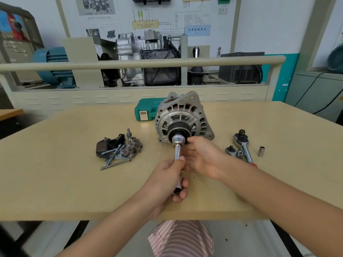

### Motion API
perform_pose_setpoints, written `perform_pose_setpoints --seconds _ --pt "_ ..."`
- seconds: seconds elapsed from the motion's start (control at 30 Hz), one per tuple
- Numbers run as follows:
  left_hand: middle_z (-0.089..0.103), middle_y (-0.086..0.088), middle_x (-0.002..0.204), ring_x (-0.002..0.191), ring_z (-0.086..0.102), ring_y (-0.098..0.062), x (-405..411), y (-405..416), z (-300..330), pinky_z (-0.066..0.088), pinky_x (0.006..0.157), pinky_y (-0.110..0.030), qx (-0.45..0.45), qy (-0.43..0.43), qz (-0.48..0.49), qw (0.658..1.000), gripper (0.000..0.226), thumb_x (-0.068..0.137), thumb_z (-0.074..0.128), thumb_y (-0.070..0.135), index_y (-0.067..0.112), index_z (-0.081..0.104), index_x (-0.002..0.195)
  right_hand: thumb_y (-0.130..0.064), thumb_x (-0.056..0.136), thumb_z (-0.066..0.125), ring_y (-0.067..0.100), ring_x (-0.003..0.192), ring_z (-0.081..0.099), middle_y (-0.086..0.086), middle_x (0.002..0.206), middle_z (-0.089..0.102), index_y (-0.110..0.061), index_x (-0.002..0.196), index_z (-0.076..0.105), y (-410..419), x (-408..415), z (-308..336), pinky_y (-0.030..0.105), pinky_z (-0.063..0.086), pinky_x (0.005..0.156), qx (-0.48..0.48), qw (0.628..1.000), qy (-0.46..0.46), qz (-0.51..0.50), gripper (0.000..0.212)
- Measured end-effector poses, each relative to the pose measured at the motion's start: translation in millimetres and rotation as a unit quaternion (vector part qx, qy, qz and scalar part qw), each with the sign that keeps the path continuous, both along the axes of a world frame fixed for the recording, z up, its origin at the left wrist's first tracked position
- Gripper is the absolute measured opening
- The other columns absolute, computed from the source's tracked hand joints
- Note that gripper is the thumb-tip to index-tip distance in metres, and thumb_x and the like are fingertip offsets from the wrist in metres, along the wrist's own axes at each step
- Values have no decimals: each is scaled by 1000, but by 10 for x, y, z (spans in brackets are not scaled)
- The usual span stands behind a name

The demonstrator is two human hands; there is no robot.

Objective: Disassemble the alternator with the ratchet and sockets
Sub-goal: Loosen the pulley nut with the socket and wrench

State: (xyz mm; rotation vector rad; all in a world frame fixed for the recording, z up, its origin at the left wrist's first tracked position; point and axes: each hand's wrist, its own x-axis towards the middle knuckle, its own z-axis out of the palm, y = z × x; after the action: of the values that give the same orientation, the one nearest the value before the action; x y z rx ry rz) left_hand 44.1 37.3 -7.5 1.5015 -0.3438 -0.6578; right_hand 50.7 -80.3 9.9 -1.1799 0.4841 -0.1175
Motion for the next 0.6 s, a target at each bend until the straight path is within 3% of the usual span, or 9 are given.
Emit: perform_pose_setpoints --seconds 0.07,0.13,0.23,0.33,0.47,0.6 --pt "45 3 39 27 37 -10 -7 -23 -18 21 31 -10 4 -6 10 1000 25 102 39 29 6 46 95 -19 99 37 22 80 57 17 93 59 -2 109 53 -112 35 -22 29 51 77 9 998 -23 -49 25" --pt "47 2 42 27 36 -10 -25 -51 -30 20 31 -10 -6 0 21 1000 22 102 40 27 6 44 99 -30 98 44 25 96 58 18 105 59 2 118 50 -212 79 -22 32 48 91 29 998 -21 -45 38" --pt "50 -5 65 27 37 -11 -44 -97 -40 21 31 -10 -17 6 39 999 19 101 42 24 5 41 100 -44 88 58 23 87 61 16 96 62 4 102 53 -262 140 2 30 52 72 65 998 -2 15 51" --pt "47 -6 74 28 37 -10 -33 -139 -47 25 31 -13 -37 32 61 997 16 100 46 21 6 41 97 -42 80 69 23 81 62 15 92 63 3 96 53 -253 190 6 31 51 58 60 998 14 27 50" --pt "40 -3 65 30 31 -5 -11 -168 -51 25 31 -12 -98 99 95 986 12 97 51 13 8 42 90 -38 76 73 26 81 63 17 89 64 5 94 54 -309 235 46 34 51 60 68 996 36 55 50" --pt "41 -4 69 30 30 -4 10 -197 -63 24 31 -11 -85 77 105 988 12 97 51 13 9 43 89 -37 77 71 27 81 64 19 87 66 8 101 54 -408 267 44 35 53 63 70 992 47 98 53"
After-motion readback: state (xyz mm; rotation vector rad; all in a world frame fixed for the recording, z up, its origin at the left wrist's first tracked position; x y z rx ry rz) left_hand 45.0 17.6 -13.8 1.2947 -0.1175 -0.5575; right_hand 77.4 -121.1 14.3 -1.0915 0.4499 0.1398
